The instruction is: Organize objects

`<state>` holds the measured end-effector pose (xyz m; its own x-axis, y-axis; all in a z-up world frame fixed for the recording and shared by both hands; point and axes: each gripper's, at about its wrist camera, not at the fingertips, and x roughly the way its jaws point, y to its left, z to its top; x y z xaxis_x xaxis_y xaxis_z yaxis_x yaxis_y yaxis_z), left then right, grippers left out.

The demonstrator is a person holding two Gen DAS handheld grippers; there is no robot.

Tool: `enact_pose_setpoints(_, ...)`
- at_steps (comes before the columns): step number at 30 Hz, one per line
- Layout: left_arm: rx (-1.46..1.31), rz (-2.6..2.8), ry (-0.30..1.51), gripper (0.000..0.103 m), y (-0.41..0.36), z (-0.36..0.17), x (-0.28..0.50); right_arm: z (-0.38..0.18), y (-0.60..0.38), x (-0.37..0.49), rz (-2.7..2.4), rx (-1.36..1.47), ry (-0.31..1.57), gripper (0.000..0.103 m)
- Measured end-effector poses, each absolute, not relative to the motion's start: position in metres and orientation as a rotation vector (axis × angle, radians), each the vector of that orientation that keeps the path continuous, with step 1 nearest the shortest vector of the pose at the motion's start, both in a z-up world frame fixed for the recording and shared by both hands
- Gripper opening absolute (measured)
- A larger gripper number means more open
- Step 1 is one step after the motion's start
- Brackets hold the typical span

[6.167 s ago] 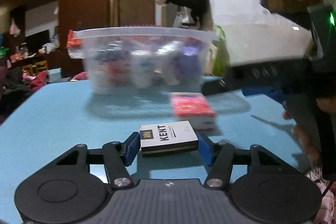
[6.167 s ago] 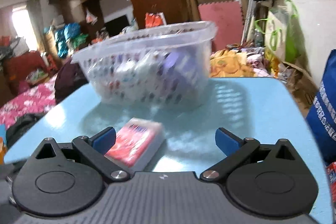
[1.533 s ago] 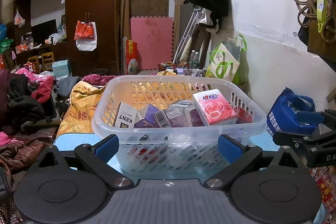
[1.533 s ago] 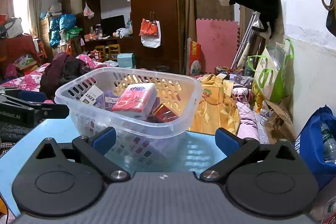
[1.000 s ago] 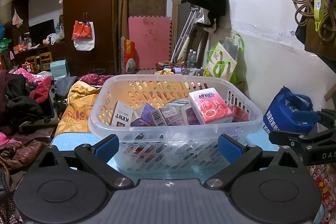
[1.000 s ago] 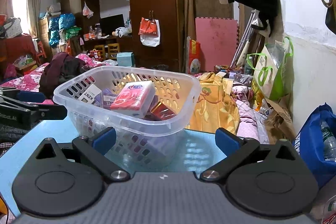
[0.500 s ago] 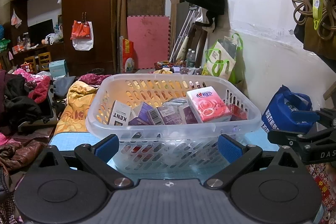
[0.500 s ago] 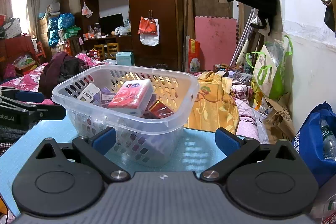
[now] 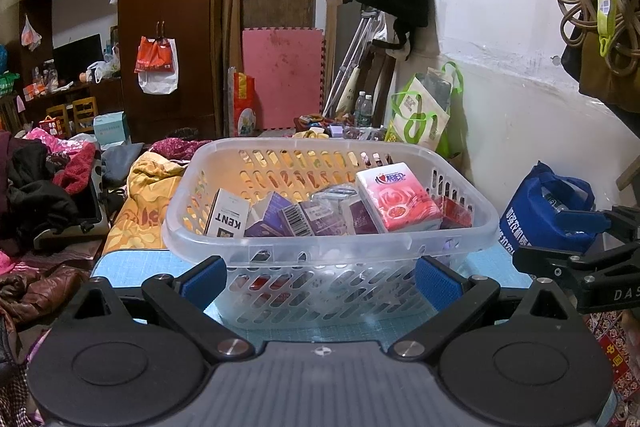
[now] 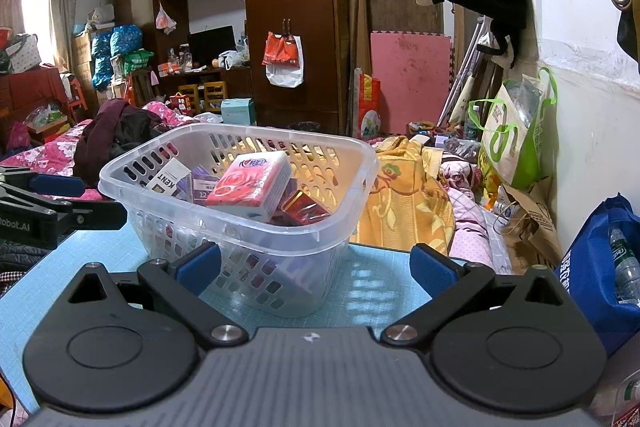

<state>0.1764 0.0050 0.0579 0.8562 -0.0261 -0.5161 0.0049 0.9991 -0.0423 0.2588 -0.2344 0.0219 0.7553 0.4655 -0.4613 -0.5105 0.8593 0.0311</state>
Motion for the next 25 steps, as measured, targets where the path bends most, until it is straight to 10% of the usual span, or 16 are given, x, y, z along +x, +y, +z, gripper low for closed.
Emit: enact_pose_setpoints(25, -0.054, -0.013, 0.492, 0.101, 0.0082, 0.0592, 0.1752, 0.0174, -0.2362, 0.2576, 0.534, -0.097, 0.478, 0.103)
